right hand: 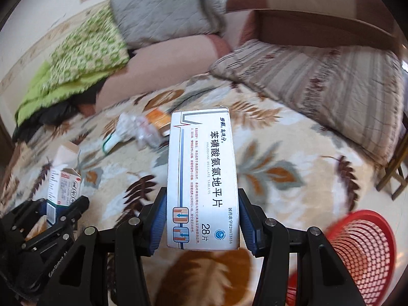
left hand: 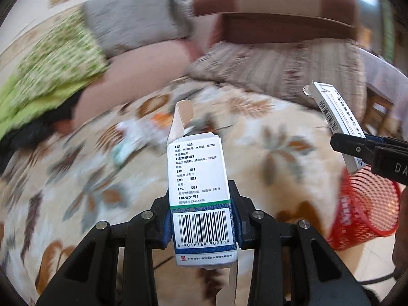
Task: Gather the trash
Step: 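Carry both boxes over the red basket and open both tools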
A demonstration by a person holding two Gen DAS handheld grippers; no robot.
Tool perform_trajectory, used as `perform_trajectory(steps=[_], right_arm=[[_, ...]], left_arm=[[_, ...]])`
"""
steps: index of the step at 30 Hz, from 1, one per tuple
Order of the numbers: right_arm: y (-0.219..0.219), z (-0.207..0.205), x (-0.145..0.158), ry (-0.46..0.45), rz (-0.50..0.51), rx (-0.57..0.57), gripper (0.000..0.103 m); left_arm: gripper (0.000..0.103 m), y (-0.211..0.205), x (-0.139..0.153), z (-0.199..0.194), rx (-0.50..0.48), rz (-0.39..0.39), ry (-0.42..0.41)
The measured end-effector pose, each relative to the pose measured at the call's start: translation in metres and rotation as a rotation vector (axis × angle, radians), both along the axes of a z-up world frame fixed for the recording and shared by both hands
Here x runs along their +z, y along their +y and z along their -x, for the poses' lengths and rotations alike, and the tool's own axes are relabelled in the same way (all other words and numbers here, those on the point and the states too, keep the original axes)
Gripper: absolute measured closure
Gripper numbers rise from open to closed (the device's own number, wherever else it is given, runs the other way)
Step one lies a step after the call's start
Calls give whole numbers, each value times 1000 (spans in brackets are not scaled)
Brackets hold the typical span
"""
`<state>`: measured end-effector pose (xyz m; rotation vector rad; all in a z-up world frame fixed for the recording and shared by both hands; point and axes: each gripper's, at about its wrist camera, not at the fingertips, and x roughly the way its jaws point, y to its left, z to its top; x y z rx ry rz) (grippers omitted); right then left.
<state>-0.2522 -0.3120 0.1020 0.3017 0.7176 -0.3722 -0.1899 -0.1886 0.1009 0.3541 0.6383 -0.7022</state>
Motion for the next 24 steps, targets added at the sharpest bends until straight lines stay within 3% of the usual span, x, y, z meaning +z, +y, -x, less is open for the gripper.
perform_trajectory(steps=[5,10,18,19,21,22,24], right_arm=[[-49,61,21,-34,-30,-89,48],[-88,121,27,-35,-82,-161,47],[-129,186,10,4,-133,-281,47],[-133,191,8,5,-142,-293,47],[-140,198,5,4,-156,-300,47],[-142,200,4,3,-159,-302,47],[-148,202,0,-3,-173,-305,46]], left_arm=[[68,-57,14,31,-184,32,71],[68,-115,10,67,-393,32,221],[67,-178,-5,109,-535,-1,348],[65,-181,-6,110,-540,-4,355],[42,-189,-10,110,-544,-4,372],[37,-193,-11,111,-538,-6,379],[33,-195,-10,112,-540,0,398]])
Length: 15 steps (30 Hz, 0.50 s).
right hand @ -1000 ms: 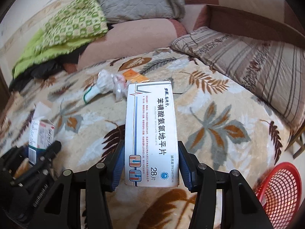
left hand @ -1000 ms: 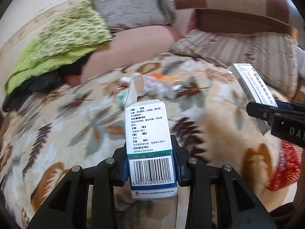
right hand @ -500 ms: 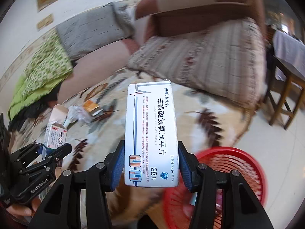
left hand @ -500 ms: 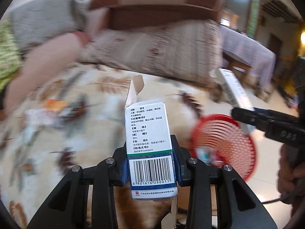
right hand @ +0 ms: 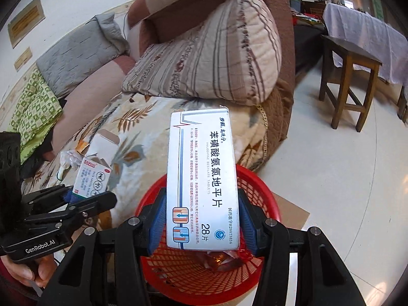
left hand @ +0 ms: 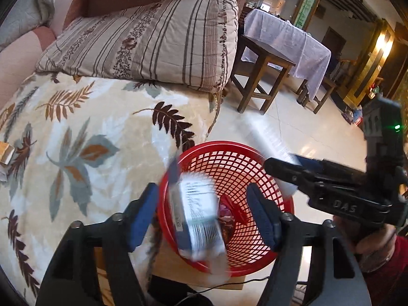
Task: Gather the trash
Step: 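Carry both boxes over the red basket and open both tools, then return to the bed and grasp the clear plastic bag with the right tool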
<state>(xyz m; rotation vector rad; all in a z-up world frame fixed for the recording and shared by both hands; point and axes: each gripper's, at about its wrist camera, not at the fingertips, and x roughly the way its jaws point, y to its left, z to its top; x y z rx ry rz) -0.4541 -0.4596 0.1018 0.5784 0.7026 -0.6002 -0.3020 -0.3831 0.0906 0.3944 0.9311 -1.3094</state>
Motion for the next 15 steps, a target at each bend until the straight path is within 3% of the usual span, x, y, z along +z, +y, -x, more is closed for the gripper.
perform_trajectory(steps=[7,11,15], right_arm=[[-11,7,-11,-17,-52,-38,44],[1,0,-1,-9,4,-11,44],[17,-21,5,-23,-8,51,44]], left_arm=[[33,33,17,-14,69,39,-53],[33,75,27,-34,176,51,-112],[33,119,30,-54,279,24,-179]])
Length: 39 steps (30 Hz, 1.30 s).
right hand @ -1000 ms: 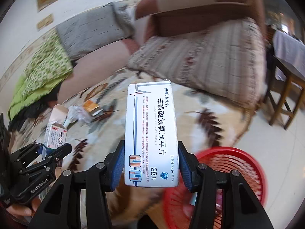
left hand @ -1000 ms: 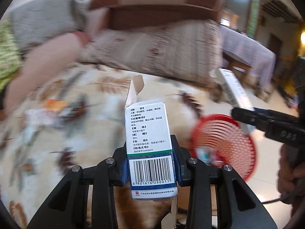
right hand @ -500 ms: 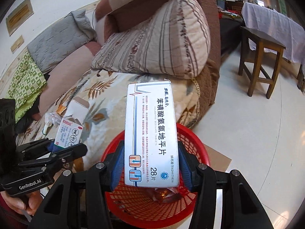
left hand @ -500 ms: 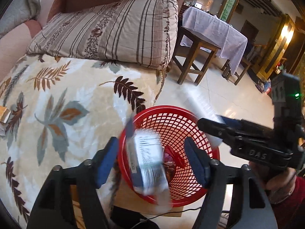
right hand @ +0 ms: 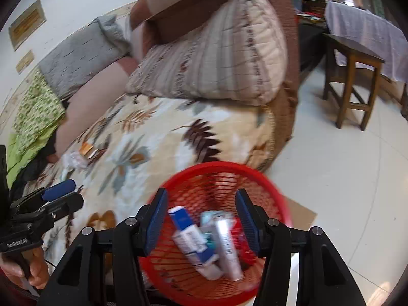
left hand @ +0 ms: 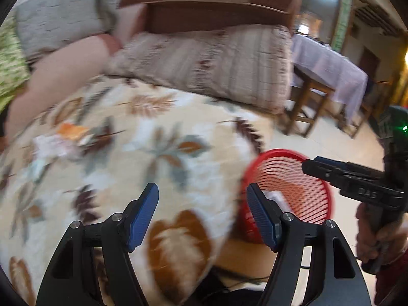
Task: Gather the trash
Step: 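Return to the bed and grasp the clear plastic bag with the right tool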
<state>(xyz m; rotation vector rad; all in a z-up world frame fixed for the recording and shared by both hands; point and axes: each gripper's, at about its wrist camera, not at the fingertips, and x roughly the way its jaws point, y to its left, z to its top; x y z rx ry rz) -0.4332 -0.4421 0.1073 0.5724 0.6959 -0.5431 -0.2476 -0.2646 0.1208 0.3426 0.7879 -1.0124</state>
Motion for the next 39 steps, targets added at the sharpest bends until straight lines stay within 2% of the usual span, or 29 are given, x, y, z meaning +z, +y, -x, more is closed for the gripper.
perform_trajectory(steps=[7,14,18,21,24,31,37,38,39], right_arm=[[71,-81,7,-12,7,244,44],[122,-161,7,4,31,425,44],[135,-214,4,33,24,499,44],[143,-252,1,60,30,539,44],[152,-296,-5,80,53,574,44],[155,-401,-48,155,62,571,44],[142,-458,-83,188,-15,521,44],[143,-462,-89,199,-17,510,50],[144,-463,-92,193,-24,505,66]], left_arm=[[33,85,-8,-50,224,-19,-62],[33,157,-50,-126,550,-27,9],[33,177,-75,-147,642,-38,15],[33,181,-78,-159,670,-23,22],[33,184,-73,-163,708,-32,-63],[32,185,-80,-174,747,-53,-43],[32,187,-81,-179,768,-46,-33],[32,187,-81,-180,765,-44,-29],[32,186,-81,-180,760,-42,-26]])
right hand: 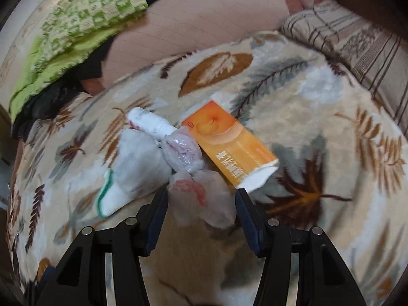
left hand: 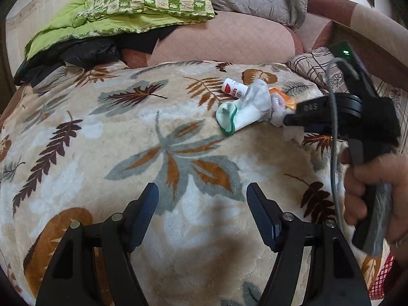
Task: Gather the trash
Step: 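Return to the bed and grasp the clear plastic bag with the right tool, then grasp the white green-cuffed glove with the left tool while the right holds the bag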
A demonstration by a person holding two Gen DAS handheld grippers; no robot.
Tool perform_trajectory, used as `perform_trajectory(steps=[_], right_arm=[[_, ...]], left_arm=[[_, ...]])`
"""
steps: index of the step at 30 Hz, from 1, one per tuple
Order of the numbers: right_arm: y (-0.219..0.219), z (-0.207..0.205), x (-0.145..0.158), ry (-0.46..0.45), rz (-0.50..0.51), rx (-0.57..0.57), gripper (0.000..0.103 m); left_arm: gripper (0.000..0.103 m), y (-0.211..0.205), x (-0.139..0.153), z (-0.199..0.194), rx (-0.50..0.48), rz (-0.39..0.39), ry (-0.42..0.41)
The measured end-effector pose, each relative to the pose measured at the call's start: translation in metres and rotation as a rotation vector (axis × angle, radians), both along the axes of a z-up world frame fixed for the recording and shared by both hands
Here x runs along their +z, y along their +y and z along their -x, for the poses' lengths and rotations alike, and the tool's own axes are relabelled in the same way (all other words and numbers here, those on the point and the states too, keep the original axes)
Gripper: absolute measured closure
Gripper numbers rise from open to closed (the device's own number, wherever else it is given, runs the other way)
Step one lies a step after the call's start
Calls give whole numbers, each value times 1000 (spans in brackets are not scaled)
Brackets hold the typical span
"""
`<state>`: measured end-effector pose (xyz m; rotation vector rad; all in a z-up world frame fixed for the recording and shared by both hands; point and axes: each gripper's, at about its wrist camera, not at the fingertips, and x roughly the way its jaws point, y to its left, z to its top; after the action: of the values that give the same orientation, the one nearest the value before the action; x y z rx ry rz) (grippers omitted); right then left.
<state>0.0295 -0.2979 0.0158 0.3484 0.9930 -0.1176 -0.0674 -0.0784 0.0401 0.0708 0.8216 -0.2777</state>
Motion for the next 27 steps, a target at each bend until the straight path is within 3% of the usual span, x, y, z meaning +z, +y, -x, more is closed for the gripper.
perform_trajectory(steps=[3,8,14,18,21,22,23,25,26,27], right_arm=[[1,15,5,-26,-16,-45,76],[-4,68,25,-42,-55,-130,78],[-4,155,32,-86,-69,-270,78],[-4,165,22,-90,-83,-257,78],[-3,163,24,-122,-48,-246,78],[-3,162,25,-132,-40,-243,78],[-3,162,25,-138,-44,-242,78],[1,157,23,-131,-45,-229,78],[3,155,22,-125,-36,-222,78],[5,154,21,-121,-27,-217,78]], left_arm=[[33,-6,5,-4,-42,5,-10],[30,-28,18,-33,-141,10,-9],[23,-75,19,-93,-252,-127,-25],[22,-101,-2,-129,-285,-231,8],[23,-111,-19,-151,-270,-248,53],[28,-113,-25,-156,-268,-237,58],[53,-113,-29,-160,-262,-230,75],[65,-107,-31,-160,-235,-186,84],[86,-102,-27,-157,-214,-165,72],[92,-98,-26,-153,-206,-153,82]])
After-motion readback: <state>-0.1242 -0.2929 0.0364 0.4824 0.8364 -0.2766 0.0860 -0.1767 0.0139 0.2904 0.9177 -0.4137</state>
